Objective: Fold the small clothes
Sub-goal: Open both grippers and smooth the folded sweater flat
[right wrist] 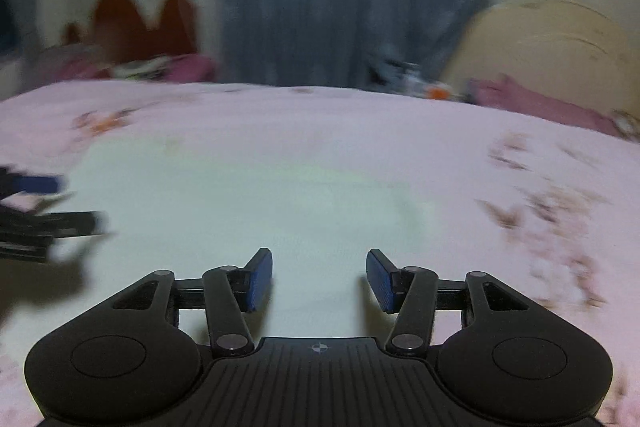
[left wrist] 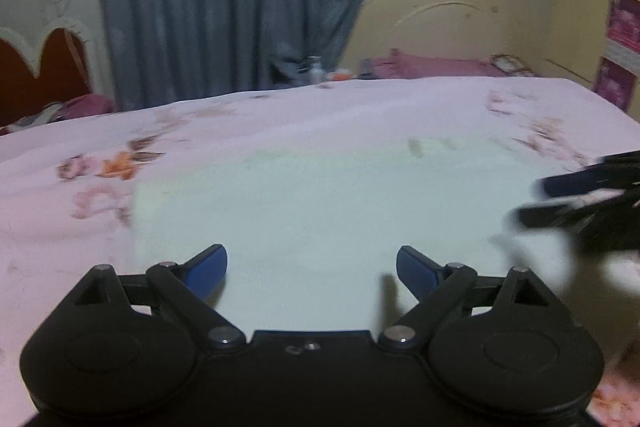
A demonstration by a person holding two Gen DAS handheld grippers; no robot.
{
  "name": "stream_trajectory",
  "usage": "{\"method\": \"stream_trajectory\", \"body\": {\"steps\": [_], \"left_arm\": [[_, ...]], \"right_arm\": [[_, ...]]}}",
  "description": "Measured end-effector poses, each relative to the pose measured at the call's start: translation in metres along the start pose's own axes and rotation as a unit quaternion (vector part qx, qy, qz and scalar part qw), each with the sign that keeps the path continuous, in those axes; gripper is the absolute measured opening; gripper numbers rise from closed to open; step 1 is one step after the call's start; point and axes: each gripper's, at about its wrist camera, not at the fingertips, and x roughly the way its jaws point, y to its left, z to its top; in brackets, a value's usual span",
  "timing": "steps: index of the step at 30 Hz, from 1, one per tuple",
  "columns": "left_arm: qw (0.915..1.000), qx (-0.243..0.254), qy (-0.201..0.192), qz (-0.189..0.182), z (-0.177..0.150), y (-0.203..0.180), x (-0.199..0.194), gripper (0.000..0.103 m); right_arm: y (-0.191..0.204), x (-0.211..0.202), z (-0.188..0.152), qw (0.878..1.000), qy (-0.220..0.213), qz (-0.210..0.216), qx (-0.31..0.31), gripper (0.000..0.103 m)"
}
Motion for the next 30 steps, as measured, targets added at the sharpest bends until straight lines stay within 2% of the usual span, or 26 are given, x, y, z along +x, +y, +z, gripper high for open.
{"method": "stream_trajectory", "body": {"steps": [4,8,11,16,18,23,26,29,30], "left_arm": [[0.9996,0.010,0.026,-0.008,-0.016,-0.016,0.006,0.092],[0.9996,0.005,0.028,0.004,-0.032,-0.001,-0.003,0.092],[0.9995,-0.006,0.026,0.015,-0.035,0.006,-0.016,0.091],[0.9998,-0.009,0.020,-0.003,-0.044,-0.011,-0.034,0.091],[0.9994,0.002,0.034,0.004,-0.052,-0.018,-0.033,0.090],[0.9994,-0.014,0.027,0.013,-0.062,-0.014,-0.052,0.090],[0.9995,-0.025,0.017,-0.007,-0.065,-0.022,-0.061,0.089],[0.9994,-0.015,0.030,0.001,-0.070,-0.034,-0.057,0.088],[0.9993,-0.016,0.033,0.007,-0.073,-0.035,-0.056,0.088]], "right_arm": [[0.031,0.009,-0.013,0.999,0.025,0.024,-0.028,0.052],[0.023,0.008,-0.025,0.998,0.040,-0.022,-0.040,0.052],[0.015,-0.003,-0.027,0.998,0.047,-0.032,-0.017,0.052],[0.043,-0.024,-0.036,0.999,0.037,0.023,-0.027,0.051],[0.052,-0.022,-0.047,0.998,0.053,0.022,-0.035,0.051],[0.042,-0.040,-0.062,0.999,0.046,-0.004,-0.003,0.051],[0.054,-0.051,-0.065,0.999,0.034,0.030,-0.003,0.051],[0.075,-0.046,-0.072,0.998,0.044,0.044,-0.026,0.039],[0.079,-0.046,-0.073,0.998,0.042,0.040,-0.030,0.038]]}}
